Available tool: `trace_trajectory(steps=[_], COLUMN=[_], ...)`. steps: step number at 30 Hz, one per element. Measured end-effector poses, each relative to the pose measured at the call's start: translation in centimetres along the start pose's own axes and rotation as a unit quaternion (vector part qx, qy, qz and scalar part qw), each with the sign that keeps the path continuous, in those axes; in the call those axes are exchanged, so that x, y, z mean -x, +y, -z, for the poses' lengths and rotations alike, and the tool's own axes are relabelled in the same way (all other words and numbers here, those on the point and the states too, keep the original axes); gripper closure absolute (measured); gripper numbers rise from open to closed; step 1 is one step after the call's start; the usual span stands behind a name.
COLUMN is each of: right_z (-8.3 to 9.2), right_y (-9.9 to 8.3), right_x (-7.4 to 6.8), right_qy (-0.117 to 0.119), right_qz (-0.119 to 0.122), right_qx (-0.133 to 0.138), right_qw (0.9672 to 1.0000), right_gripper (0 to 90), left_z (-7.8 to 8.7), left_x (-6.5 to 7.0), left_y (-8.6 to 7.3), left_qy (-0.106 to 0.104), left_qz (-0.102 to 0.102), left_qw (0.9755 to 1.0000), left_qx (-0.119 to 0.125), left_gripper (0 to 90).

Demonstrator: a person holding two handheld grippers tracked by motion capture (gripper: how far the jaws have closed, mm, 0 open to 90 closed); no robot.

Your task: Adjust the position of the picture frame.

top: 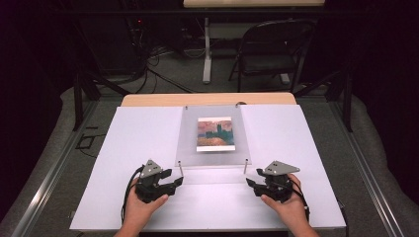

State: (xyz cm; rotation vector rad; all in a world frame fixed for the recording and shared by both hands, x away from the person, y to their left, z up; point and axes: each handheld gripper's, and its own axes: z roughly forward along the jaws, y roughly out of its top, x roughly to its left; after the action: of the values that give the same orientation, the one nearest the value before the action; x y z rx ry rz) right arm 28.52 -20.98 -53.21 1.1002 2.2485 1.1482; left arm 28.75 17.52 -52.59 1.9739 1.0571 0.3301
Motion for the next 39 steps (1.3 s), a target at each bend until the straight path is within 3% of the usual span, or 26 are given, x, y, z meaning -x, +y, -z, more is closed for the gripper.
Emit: trace_trajectory(steps=[7, 11, 19, 23, 26, 34, 39], right_z=[1.3, 1.7, 1.6, 1.6, 1.5, 0.8, -0.2], right_y=[0.3, 0.7, 1.3, 2.1, 3.2, 4.3, 4.9], right_x=[-0.2, -0.1, 0.6, 1.1, 2.0, 2.7, 3.4], right_qy=[0.006, 0.001, -0.007, -0.019, -0.008, -0.014, -0.024], right_qz=[-0.002, 0.006, 0.000, -0.002, -0.023, -0.034, -0.028], right_qx=[0.022, 0.032, 0.023, 0.014, 0.002, -0.019, -0.029], right_qw=[0.9997, 0.9995, 0.9997, 0.9997, 0.9997, 0.9992, 0.9989], right_gripper=[45.6, 45.7, 45.5, 45.8, 44.7, 44.5, 48.9], left_z=[1.6, 2.6, 2.7, 2.7, 2.6, 1.9, 1.0], left_x=[-0.5, -0.7, -1.2, -1.5, -2.3, -3.8, -4.7], left_y=[-0.3, 0.3, 1.9, 3.3, 4.5, 5.5, 6.0], left_qy=[0.010, 0.000, 0.006, 0.021, 0.006, 0.007, 0.015], left_qz=[0.002, 0.009, 0.019, 0.014, 0.027, 0.051, 0.063], left_qw=[0.9998, 0.9995, 0.9994, 0.9994, 0.9993, 0.9984, 0.9977], left_qx=[0.017, 0.031, 0.028, 0.023, 0.023, 0.023, 0.017], left_gripper=[43.9, 44.3, 41.5, 40.9, 43.6, 48.8, 49.9])
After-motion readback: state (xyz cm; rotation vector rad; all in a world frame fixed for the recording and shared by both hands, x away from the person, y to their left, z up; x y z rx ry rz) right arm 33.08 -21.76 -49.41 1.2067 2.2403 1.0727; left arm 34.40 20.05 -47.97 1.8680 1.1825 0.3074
